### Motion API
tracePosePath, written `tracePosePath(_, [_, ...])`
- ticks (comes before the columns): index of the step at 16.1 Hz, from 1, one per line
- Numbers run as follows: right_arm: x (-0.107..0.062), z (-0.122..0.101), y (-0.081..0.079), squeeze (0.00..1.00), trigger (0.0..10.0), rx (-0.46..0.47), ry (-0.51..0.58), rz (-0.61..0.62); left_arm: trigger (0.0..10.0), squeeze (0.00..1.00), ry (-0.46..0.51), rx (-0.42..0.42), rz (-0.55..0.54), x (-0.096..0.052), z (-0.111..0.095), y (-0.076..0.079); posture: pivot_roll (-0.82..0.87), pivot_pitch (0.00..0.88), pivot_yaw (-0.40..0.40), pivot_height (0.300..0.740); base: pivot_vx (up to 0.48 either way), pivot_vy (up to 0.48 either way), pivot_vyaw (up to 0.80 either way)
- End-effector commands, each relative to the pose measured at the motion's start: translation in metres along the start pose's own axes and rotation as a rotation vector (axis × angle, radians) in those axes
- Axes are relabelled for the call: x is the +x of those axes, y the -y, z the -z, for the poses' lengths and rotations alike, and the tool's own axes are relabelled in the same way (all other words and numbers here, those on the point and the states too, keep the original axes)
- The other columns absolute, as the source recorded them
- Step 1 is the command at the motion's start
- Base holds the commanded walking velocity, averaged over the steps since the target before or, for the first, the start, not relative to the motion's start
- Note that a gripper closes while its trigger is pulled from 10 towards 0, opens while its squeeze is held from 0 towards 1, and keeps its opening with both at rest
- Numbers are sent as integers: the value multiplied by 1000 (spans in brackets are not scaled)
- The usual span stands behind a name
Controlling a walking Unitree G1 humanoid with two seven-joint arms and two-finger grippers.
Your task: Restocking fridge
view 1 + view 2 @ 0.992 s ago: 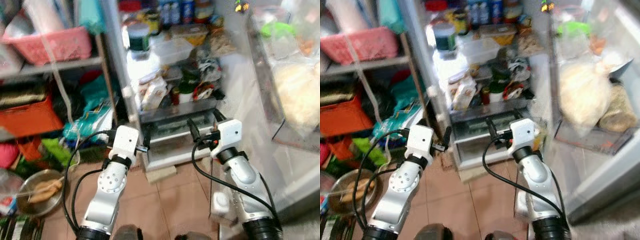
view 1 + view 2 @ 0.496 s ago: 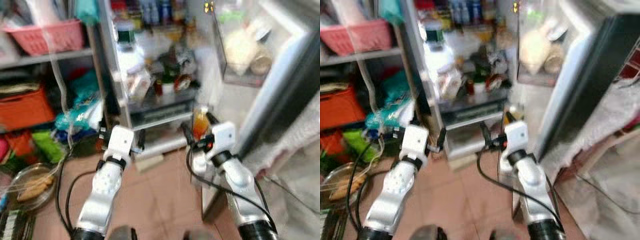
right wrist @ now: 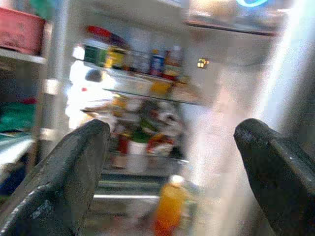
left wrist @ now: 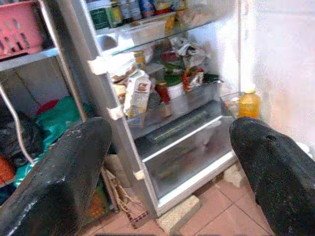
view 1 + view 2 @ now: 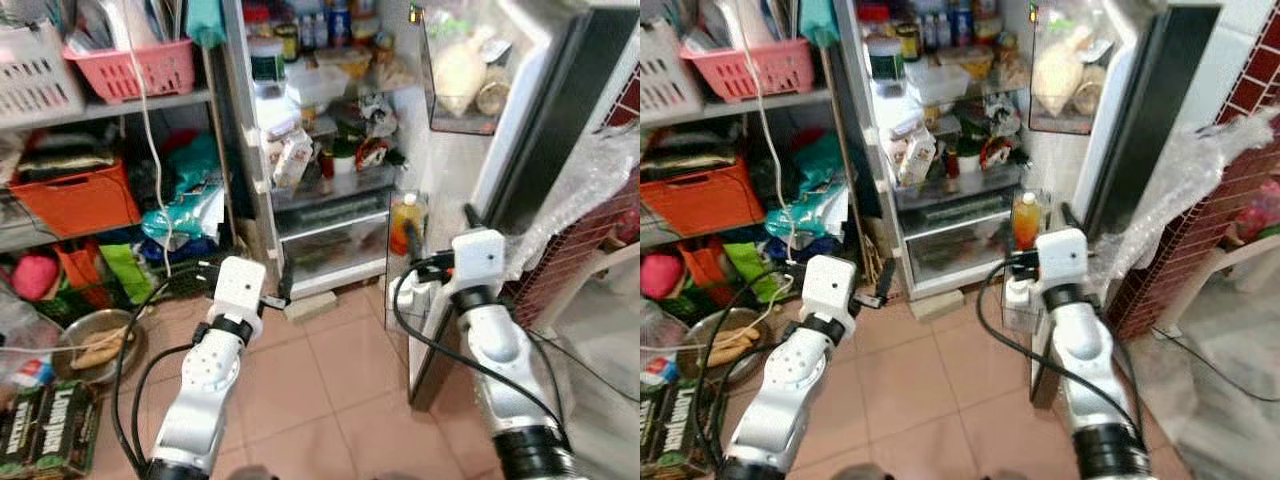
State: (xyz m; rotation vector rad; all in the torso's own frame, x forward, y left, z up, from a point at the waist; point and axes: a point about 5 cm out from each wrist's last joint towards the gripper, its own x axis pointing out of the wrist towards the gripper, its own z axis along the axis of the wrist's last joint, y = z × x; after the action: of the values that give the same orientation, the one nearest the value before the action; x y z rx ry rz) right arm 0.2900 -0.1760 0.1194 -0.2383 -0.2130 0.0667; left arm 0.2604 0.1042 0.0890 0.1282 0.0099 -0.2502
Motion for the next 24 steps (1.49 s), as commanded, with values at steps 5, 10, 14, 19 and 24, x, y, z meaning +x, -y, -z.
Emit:
tracePosePath(5, [1, 18, 33, 0, 10000, 15, -112, 234, 10000, 0, 16, 12, 9, 1, -4, -1, 44, 10, 35, 740, 0, 0, 0])
tracePosePath(10, [35, 17, 21, 0, 10000, 174, -143, 158, 10000, 0, 16, 12, 34, 3, -4, 2, 44, 10, 40, 740, 0, 0, 0])
tracePosePath(14, [53, 7, -2, 0, 10000, 289, -105, -32, 10000, 0, 18, 13, 28, 1, -5, 1, 64, 7, 25, 740, 0, 0, 0])
tracePosePath(19, [3, 23, -49, 0, 10000, 460, -219, -614, 10000, 0, 13, 8, 31, 0, -4, 2, 51, 12, 31, 740, 0, 0, 0])
tracePosePath(24, [2, 26, -41, 0, 10000, 329, -201, -561, 10000, 0, 14, 18, 48, 3, -4, 3, 45, 9, 39, 740, 0, 0, 0])
